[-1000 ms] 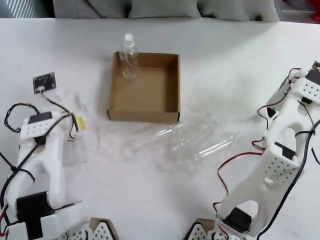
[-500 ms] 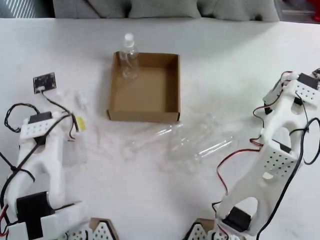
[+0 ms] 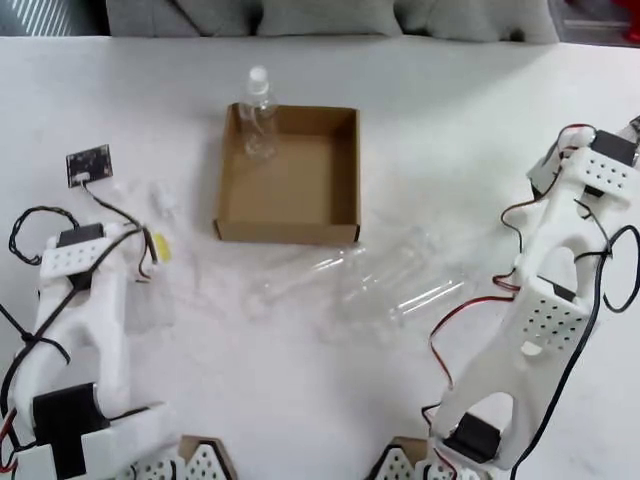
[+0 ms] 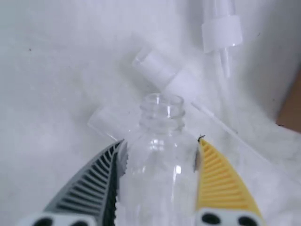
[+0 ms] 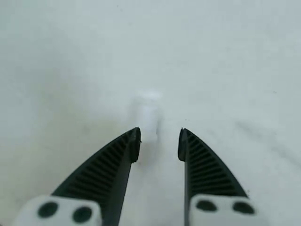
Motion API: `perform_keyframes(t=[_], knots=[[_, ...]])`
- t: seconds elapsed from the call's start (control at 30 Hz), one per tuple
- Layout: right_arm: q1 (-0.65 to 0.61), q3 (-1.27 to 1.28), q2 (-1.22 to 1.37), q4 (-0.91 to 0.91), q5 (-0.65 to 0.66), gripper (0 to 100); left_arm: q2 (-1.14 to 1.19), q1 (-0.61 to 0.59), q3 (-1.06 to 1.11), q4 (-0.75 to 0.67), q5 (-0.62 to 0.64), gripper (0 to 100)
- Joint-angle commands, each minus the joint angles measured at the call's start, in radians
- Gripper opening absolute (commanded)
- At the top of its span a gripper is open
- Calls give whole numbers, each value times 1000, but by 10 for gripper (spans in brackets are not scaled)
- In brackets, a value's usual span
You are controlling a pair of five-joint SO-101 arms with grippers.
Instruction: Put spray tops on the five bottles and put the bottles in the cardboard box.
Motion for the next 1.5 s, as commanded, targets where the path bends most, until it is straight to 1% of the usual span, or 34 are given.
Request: perform_keyframes(t=[0.0, 0.17, 0.4, 0.73, 0.8, 0.87, 0.93, 1.1, 1.27, 1.37, 1.47], knots=[[-42, -41, -2, 7, -15, 120, -54, 15, -3, -17, -9, 20], [-71, -41, 36, -8, -17, 120, -54, 15, -3, -17, -9, 20], [-65, -41, 91, -58, -15, 120, -54, 15, -3, -17, -9, 20], [-70, -41, 125, -59, -12, 114, -54, 15, -3, -17, -9, 20], [-67, -41, 125, -59, -11, 84, -54, 15, -3, -17, -9, 20], [-67, -41, 119, -56, 46, 40, -54, 15, -3, -17, -9, 20], [-67, -61, 93, -35, 100, 12, -54, 15, -3, -17, -9, 20], [-53, -160, -1, 117, 110, 15, -61, 15, -3, -17, -8, 20], [-42, -301, -145, 292, 187, 16, -64, 16, -8, -15, -2, 20], [-19, -308, -269, 302, 221, 16, -90, 45, -18, -8, -2, 20], [16, -272, -412, 300, 264, 16, -196, 90, -28, 31, -2, 20]])
